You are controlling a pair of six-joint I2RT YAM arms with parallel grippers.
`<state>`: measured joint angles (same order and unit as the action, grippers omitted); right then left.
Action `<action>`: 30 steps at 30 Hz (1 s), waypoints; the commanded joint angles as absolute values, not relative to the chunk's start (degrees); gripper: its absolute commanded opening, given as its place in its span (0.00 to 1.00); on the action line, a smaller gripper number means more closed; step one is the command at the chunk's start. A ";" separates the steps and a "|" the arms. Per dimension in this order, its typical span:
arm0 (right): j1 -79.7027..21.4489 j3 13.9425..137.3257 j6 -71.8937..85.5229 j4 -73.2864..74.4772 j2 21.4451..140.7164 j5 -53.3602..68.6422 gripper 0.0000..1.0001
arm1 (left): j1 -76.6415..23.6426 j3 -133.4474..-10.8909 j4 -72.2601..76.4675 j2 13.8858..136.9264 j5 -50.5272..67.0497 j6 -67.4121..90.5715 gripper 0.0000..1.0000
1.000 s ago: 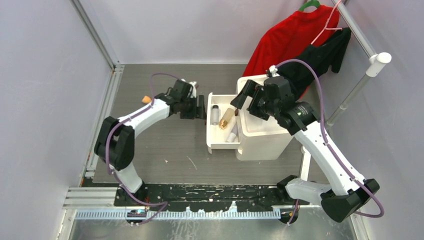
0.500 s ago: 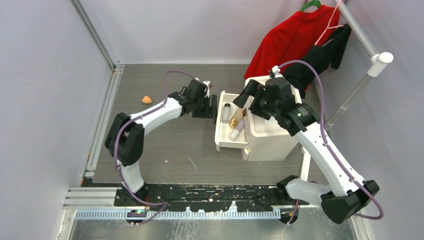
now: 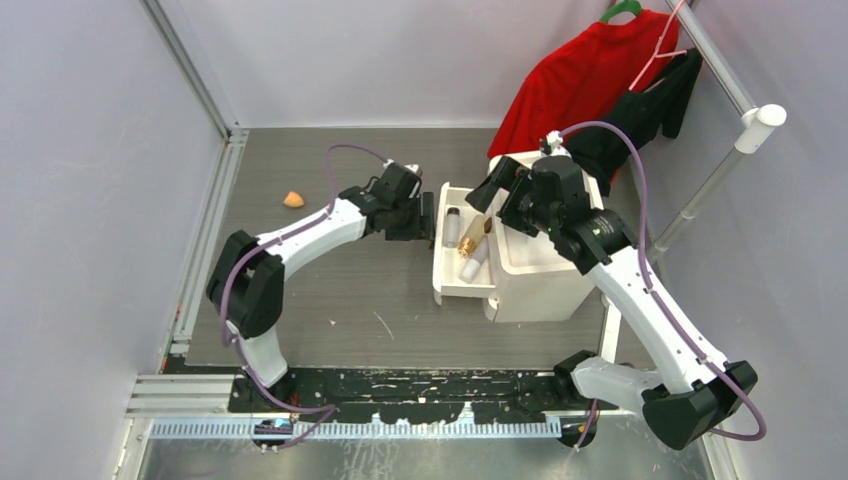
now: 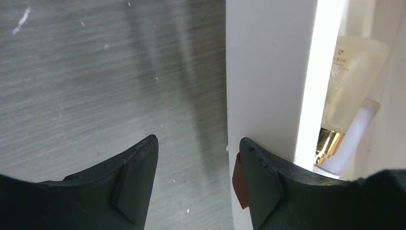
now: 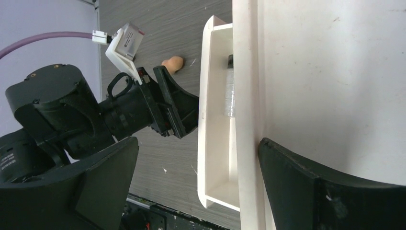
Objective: Organize the makeup
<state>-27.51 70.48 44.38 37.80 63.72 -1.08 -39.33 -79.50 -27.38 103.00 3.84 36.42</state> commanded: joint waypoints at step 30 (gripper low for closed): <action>-28.92 70.79 45.26 40.95 63.17 2.81 1.00 | -42.12 -74.98 -29.30 85.28 4.65 37.18 0.66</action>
<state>-27.79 70.72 44.05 39.46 62.98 -1.43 -44.93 -75.57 -28.97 92.16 7.90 39.31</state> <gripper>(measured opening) 0.999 0.659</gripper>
